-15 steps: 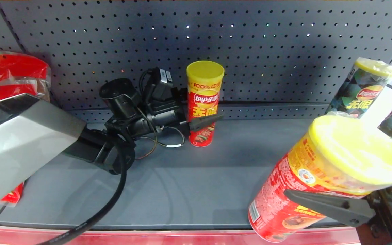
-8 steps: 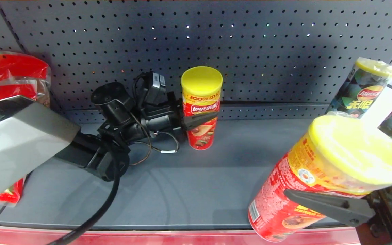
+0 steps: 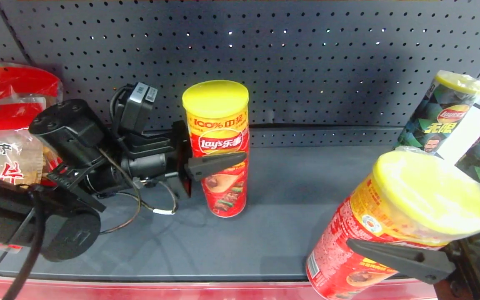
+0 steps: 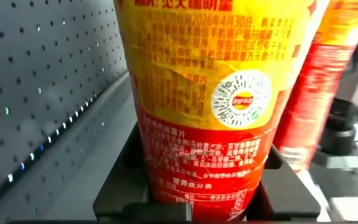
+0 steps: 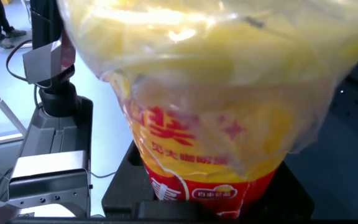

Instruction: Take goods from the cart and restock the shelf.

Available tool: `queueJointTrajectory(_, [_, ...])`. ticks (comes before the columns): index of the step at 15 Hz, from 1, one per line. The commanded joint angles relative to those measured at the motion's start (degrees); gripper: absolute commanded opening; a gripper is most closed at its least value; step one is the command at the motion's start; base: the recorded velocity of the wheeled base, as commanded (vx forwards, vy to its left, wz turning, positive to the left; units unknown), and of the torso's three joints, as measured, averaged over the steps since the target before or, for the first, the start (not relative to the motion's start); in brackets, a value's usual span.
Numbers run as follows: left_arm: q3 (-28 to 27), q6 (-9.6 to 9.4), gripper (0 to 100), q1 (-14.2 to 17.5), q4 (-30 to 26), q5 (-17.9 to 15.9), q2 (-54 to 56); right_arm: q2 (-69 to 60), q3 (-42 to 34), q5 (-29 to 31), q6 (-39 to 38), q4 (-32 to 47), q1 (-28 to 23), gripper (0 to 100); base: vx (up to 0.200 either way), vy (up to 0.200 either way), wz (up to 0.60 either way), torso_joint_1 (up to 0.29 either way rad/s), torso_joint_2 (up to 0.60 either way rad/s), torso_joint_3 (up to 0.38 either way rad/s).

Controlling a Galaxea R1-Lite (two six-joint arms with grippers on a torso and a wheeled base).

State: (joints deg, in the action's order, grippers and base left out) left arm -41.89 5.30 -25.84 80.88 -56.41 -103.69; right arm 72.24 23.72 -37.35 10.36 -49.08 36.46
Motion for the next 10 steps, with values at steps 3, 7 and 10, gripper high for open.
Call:
queueJointTrajectory(3, [6.8, -0.38, 0, -0.3, 1.5, 0.3, 2.9, -0.4, -0.1, 0.1, 0.0, -0.1, 0.0, 0, 0.0, 0.0, 0.0, 0.0, 0.0, 0.0])
queueJointTrajectory(7, [10.6, -0.21, 0, -2.7, 6.4, 0.8, 0.8, -0.3, -0.3, 0.1, 0.0, -0.1, 0.1, 0, 0.0, 0.0, 0.0, 0.0, 0.0, 0.0])
queueJointTrajectory(10, [13.6, -0.29, 0, -4.4, 7.4, 1.4, 0.6, -0.3, -0.3, 0.1, 0.0, -0.1, 0.1, 0, 0.0, 0.0, 0.0, 0.0, 0.0, 0.0])
